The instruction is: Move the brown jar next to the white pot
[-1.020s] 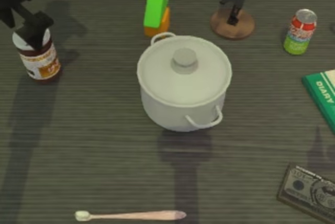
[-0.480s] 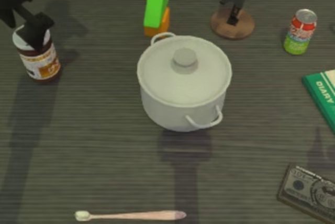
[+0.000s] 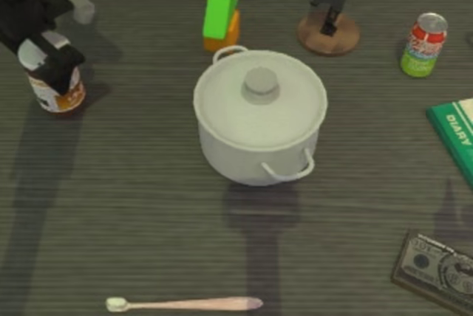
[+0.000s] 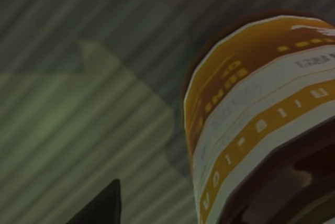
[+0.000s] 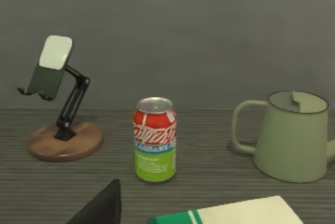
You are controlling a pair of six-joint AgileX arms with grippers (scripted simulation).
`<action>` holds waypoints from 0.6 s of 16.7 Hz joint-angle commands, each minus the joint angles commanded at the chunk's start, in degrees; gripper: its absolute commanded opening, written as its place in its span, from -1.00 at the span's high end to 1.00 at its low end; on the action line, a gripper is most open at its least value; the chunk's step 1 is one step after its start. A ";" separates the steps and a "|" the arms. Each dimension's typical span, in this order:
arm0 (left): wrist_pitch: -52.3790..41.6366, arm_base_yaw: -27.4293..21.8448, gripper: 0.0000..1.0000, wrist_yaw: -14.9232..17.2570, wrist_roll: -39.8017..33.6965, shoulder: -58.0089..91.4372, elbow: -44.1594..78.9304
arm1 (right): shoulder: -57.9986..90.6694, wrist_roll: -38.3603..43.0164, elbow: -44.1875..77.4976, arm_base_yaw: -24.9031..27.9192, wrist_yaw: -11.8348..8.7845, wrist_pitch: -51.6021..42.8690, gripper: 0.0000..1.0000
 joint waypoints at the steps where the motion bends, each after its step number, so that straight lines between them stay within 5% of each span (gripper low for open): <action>1: 1.17 0.01 -1.00 -0.01 0.00 -0.41 -1.43 | 0.00 0.00 0.00 0.00 0.00 0.00 -1.00; 6: 2.09 0.02 -1.00 -0.01 0.00 -0.72 -2.48 | 0.00 0.00 0.00 0.00 0.00 0.00 -1.00; 10: 2.09 0.02 -0.40 -0.01 0.00 -0.72 -2.48 | 0.00 0.00 0.00 0.00 0.00 0.00 -1.00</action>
